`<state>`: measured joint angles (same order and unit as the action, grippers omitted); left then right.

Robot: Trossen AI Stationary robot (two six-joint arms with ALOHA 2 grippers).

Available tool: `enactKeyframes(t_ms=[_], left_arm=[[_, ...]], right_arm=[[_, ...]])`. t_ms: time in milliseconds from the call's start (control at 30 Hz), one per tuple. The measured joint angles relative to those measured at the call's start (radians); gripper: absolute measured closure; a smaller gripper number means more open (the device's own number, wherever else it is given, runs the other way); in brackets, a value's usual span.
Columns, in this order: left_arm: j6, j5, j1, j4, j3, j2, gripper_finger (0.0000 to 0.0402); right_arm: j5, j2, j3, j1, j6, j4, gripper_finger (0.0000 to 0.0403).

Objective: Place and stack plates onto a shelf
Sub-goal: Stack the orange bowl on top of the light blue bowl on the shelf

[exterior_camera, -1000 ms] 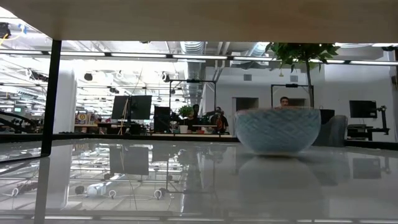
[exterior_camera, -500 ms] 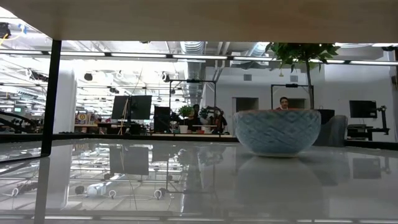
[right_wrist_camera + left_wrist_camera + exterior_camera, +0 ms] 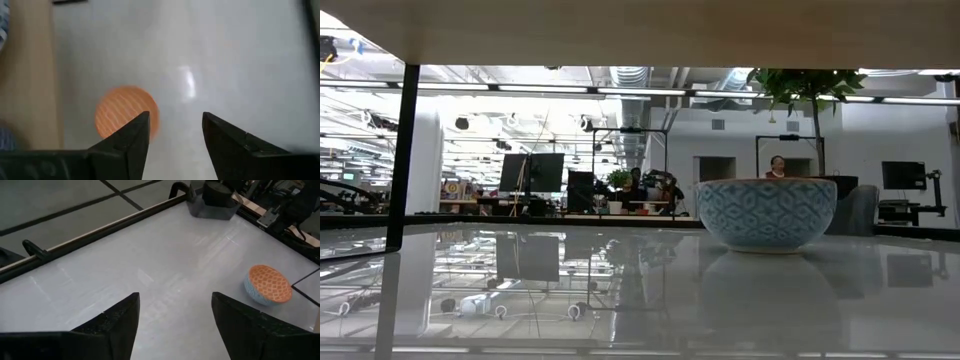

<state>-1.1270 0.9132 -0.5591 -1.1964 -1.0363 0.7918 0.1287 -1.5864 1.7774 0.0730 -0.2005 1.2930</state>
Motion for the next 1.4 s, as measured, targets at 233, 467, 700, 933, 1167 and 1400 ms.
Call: enactKeyframes(t_ms=[233,467,700,933,1167,1400], left_arm=[[0.001,0.000,0.000,-0.002,0.000,0.000,0.0169],[0.024,0.001,0.000,-0.003,0.000,0.000,0.0169],[0.023,0.016,0.000,-0.005,0.000,0.000,0.0169],[0.008,0.017,0.000,-0.009,0.000,0.000,0.0169],[0.006,0.016,0.000,-0.010,0.000,0.000,0.0169],[0.005,0.031,0.000,-0.010,0.000,0.000,0.0169]], right_arm=[[-0.163,-0.027,-0.253,-0.067,0.034,-0.253,0.0199],[-0.249,-0.083,-0.429,-0.075,0.029,-0.399,0.0199],[-0.294,-0.161,-0.526,-0.076,0.019,-0.505,0.0200],[-0.300,-0.283,-0.543,-0.069,0.041,-0.542,0.0206],[-0.329,-0.319,-0.538,-0.047,0.052,-0.554,0.0331],[-0.310,-0.274,-0.542,-0.054,0.045,-0.531,0.0351]])
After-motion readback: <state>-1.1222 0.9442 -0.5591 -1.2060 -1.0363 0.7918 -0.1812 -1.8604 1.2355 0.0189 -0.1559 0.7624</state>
